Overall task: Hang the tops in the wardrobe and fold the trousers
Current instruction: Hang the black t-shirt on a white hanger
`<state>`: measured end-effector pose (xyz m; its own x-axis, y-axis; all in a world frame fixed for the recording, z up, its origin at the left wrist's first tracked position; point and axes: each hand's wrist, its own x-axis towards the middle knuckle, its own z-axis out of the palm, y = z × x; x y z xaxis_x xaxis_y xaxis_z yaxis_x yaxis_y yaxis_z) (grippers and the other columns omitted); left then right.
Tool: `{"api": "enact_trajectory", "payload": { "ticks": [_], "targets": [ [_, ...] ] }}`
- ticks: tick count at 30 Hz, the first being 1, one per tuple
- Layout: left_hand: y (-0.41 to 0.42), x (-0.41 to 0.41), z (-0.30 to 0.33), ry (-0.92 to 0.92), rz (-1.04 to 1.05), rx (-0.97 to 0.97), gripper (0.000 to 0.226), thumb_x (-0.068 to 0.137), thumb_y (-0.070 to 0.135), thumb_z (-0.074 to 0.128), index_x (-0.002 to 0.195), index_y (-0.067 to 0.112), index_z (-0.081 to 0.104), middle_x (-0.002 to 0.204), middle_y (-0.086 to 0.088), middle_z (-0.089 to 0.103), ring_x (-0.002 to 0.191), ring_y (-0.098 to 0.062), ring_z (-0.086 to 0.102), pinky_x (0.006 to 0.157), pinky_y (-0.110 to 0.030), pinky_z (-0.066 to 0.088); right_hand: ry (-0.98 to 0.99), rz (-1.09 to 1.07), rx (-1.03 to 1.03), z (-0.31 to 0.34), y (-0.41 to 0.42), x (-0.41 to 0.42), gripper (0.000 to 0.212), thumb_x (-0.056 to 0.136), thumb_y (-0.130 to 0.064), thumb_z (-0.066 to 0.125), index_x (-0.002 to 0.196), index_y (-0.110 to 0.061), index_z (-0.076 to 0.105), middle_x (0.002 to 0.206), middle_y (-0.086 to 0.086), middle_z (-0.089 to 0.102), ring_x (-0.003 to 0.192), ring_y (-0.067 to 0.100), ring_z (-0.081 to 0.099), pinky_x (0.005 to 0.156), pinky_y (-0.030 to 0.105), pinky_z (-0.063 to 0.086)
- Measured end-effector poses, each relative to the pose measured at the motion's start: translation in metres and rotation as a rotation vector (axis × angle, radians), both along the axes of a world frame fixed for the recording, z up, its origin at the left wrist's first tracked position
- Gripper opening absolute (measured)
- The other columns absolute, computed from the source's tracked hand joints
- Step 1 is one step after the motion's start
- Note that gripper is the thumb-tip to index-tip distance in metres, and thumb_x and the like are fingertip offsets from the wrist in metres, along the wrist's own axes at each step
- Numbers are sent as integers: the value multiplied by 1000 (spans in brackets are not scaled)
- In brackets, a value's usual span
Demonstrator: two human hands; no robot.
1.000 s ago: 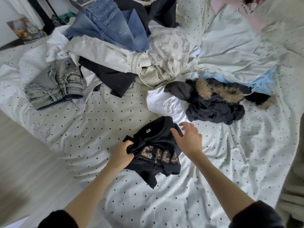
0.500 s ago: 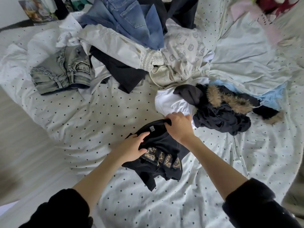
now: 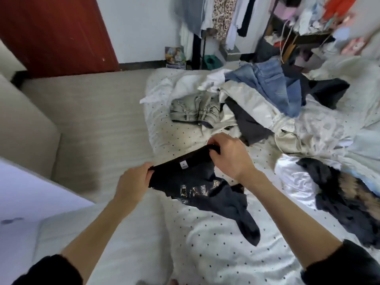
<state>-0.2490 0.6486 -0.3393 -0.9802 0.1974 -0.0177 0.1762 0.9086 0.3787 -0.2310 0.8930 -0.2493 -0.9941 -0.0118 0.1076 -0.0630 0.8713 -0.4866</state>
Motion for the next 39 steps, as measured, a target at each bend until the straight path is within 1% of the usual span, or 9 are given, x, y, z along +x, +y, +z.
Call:
{"api": "enact_trajectory", "payload": {
  "ticks": [3,7,11,15,23,26,31,35,39],
  "targets": [
    [-74,17,15,-18,210,22,22,96,22,47,108,15,65,83,-6,66,75,-25,59,63,-31,44,8,131,3,20,-76,-4,19,83,-7,57,99,-5,65,101,10,64,93,30,59,81,39,47],
    [-168,52,41,-34,529,229,21,87,16,52,93,19,73,77,0,68,75,-21,61,65,-31,50,-10,319,54,33,-168,-2,19,83,-9,56,99,-7,65,103,7,64,94,27,59,82,36,47],
    [-257,89,67,43,788,306,14,83,13,60,88,15,74,78,-2,60,69,-20,55,55,-23,38,5,481,182,37,-264,0,18,86,-15,54,101,-11,61,103,4,61,96,24,57,78,31,43],
    [-336,128,77,122,905,273,6,80,17,64,83,11,65,92,-5,52,92,-25,52,69,-33,43,-30,616,245,34,-351,-1,15,86,-14,51,99,-12,58,104,4,59,96,27,57,71,31,40],
    [-460,204,94,149,1285,397,13,91,15,53,103,8,53,91,-6,57,82,-21,50,62,-18,31,-64,968,200,33,-532,-14,12,86,-7,50,89,-18,45,96,3,55,90,26,51,68,28,32],
    [-496,223,89,125,1390,463,23,95,15,47,114,9,58,100,-5,60,98,-23,55,77,-21,37,-163,1042,134,22,-595,-23,7,90,-14,51,89,-21,51,88,2,62,87,25,57,68,26,36],
    [-531,251,65,110,1613,497,21,97,16,43,108,8,59,80,-8,61,77,-27,58,63,-30,41,-341,1250,132,-2,-690,-25,17,95,-22,51,93,-11,64,81,2,61,84,22,56,69,26,37],
    [-552,277,34,107,1821,500,24,97,15,44,112,7,60,102,-11,61,101,-32,55,77,-27,37,-481,1372,146,-41,-768,-1,19,93,-25,55,94,-10,66,85,1,61,84,18,55,71,25,36],
    [-574,304,-10,79,2004,556,18,95,16,46,101,8,61,86,-7,57,93,-31,53,73,-27,32,-577,1445,205,-105,-833,33,16,92,-25,56,83,-14,62,80,3,60,82,20,55,68,27,39]
  ]
}}
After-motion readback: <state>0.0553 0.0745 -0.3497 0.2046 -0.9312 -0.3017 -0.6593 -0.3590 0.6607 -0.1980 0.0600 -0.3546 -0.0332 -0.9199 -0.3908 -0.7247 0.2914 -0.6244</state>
